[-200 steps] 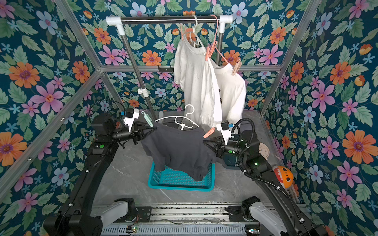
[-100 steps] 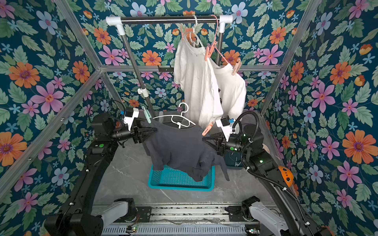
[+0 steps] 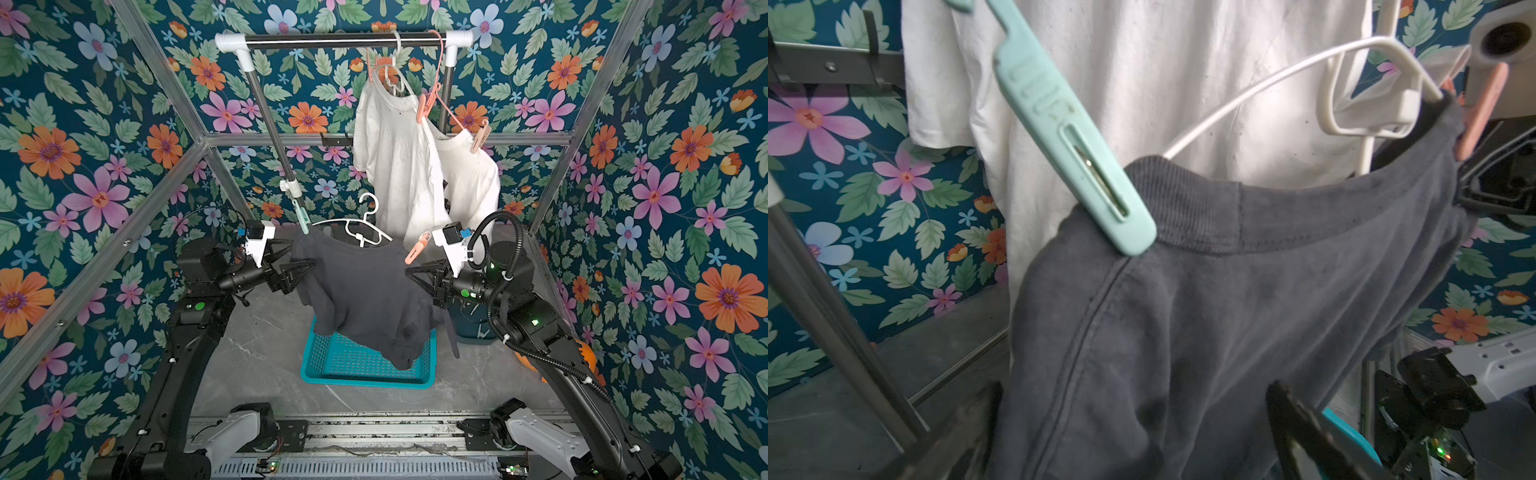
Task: Use clothespins to secure the t-shirt on both sides of the hanger
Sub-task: Hang the hanger on the clothesline.
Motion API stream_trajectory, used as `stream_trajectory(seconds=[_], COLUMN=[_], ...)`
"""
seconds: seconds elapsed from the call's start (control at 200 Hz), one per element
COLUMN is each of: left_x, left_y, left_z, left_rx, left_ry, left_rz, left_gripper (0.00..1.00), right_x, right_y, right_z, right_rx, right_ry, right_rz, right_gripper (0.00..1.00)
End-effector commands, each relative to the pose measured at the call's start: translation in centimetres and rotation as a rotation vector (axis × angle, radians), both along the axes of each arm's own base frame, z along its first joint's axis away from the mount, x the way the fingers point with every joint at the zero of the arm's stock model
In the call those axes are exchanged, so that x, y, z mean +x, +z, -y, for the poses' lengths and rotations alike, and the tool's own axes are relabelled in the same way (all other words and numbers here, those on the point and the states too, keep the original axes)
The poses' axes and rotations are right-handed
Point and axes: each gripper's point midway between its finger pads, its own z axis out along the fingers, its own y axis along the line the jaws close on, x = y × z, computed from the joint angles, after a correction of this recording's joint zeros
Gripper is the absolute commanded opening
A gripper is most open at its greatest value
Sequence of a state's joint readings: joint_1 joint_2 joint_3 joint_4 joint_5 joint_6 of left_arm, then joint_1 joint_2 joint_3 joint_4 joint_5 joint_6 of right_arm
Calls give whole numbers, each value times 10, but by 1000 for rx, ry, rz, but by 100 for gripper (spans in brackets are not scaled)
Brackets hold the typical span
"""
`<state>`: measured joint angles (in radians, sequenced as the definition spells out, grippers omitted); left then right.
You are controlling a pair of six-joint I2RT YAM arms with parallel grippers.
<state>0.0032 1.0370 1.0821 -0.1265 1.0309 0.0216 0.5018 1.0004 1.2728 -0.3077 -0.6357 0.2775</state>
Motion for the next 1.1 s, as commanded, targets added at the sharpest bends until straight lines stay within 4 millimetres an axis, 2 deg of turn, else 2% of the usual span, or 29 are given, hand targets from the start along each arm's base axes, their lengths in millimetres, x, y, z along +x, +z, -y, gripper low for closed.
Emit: stream_trajectory(seconds=[0.0,0.205,0.29,0.415,0.565,0.8,1.045,1.06,1.095], left_x=[4,4,4,4,5,7,7,8,7], left_y=[10,10,8,8,7,3,5,4,4], left_z=[-6,-11,-12,-12,-12,-11,-8,-8,-8], left_rx=[-10,-19,-17,-15,-11,-23,-46,-46,-47], left_ry=[56,105,115,110,109,105,81,80,78], left_rz=[18,3,-1,-1,3,7,13,11,12], left_gripper=[100,100,100,100,100,100,100,100,100], right_x=[16,37,40,57,71,99,111,122,126], right_y=[21,51,64,80,111,149,192,185,187], right_z=[3,-4,-11,-10,-9,-13,-15,-22,-25], right_rx=[-2,1,0,5,11,-2,27,9,5], right_ry=[-108,-191,-197,-276,-340,-413,-457,-457,-454], right_rz=[75,111,149,159,220,287,356,344,351], right_gripper=[0,0,0,0,0,0,0,0,0])
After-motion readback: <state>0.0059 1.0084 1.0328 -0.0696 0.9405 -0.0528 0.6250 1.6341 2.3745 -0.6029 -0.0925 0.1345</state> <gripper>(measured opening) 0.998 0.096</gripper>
